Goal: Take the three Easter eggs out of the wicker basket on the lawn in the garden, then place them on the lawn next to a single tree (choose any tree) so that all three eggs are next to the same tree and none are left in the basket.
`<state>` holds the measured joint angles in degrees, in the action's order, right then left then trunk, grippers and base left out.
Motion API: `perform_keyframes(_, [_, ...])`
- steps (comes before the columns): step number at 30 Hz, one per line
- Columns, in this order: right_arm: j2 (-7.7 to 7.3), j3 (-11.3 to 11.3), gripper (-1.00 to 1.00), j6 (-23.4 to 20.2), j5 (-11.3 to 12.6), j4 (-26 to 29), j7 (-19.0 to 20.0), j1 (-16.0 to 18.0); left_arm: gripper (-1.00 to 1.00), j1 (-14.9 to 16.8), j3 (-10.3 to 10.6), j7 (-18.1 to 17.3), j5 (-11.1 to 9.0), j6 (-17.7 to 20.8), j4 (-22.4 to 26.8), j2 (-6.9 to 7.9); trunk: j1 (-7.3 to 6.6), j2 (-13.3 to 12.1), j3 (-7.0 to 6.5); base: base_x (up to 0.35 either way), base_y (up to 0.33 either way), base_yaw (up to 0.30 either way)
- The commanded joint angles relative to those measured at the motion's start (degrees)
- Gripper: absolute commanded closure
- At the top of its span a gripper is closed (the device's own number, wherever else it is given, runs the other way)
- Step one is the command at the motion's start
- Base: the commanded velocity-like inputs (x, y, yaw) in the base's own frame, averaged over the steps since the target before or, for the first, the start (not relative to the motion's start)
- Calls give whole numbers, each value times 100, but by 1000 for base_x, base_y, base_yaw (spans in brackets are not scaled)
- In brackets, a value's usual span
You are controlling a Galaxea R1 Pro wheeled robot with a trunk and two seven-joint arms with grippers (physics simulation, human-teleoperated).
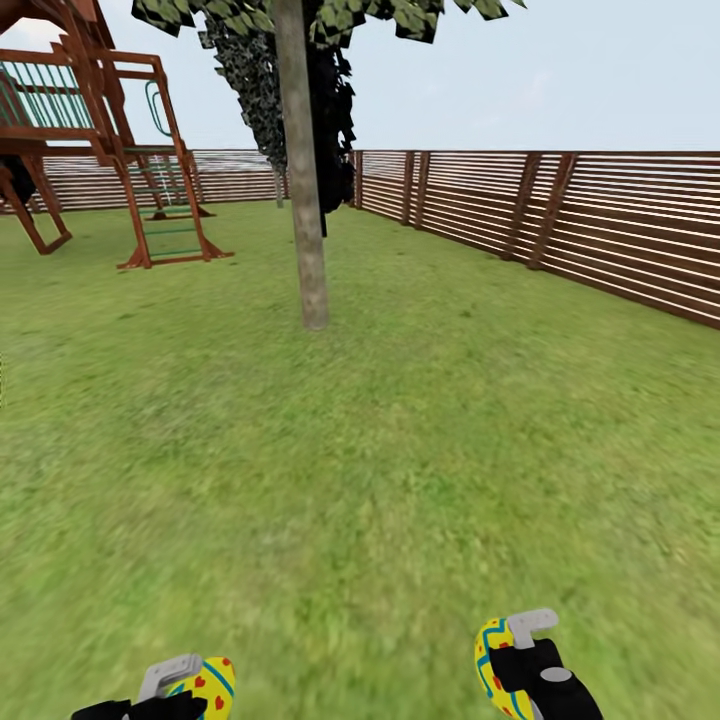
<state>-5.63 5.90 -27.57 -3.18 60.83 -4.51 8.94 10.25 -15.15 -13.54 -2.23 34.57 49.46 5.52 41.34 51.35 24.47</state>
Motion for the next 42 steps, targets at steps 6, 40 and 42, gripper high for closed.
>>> perform_keyframes(6, [-52, 8, 100, -47, -36, 3, 3, 3, 100, 3, -116, -17, -23, 24, -30, 88, 3, 4, 29, 271, -178, 101])
perform_keyframes(40, [-45, 31, 100, -79, -24, 51, 80, 3, 100, 3, -445, -26, -32, 46, -15, 158, 3, 4, 98, 271, -178, 72])
perform_keyframes(42, [-42, 47, 100, -62, -24, 185, 79, 3, 100, 3, -445, -26, -32, 49, -15, 160, 3, 4, 98, 271, -178, 0])
